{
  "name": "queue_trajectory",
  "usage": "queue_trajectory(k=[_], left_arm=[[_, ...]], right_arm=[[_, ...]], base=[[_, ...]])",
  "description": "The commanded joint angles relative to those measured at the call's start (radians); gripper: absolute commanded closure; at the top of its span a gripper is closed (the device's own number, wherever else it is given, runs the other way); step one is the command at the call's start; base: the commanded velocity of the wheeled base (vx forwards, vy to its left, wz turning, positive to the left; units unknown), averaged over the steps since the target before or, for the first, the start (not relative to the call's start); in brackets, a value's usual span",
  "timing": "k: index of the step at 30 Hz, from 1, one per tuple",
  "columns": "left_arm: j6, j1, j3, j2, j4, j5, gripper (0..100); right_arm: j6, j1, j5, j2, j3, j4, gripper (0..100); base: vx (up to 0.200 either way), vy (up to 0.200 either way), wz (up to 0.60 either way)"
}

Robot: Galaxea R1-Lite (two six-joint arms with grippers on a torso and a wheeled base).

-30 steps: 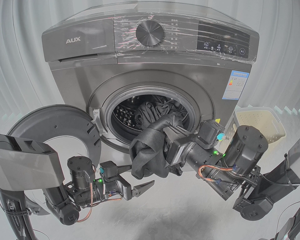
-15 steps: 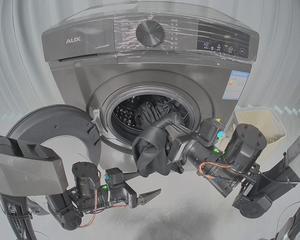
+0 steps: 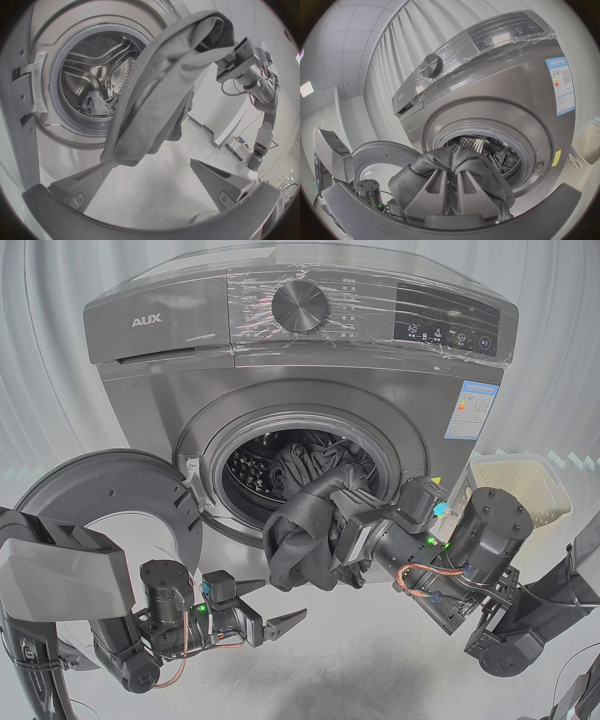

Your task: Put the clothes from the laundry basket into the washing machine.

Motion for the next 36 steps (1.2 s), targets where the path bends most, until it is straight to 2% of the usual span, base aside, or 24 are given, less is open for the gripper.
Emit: queue_trajectory(k=[1,32,36], left_arm=[[0.0,0.021,0.009,-0.012,-0.001,0.001,0],[-0.001,0.015,-0.125,0.06,-0.001,-0.008,0],[-0.011,-0.013,-0.121,0.047,-0.001,-0.011,0]], right_arm=[[0.0,0.0,-0.001,0.001,0.0,0.0,100],[0.0,0.015,-0.001,0.005,-0.001,0.0,100],[0.0,0.011,-0.001,0.005,-0.011,0.003,100]], base=[[0.0,0.0,0.0],[0.0,0.0,0.0],[0.0,0.0,0.0]])
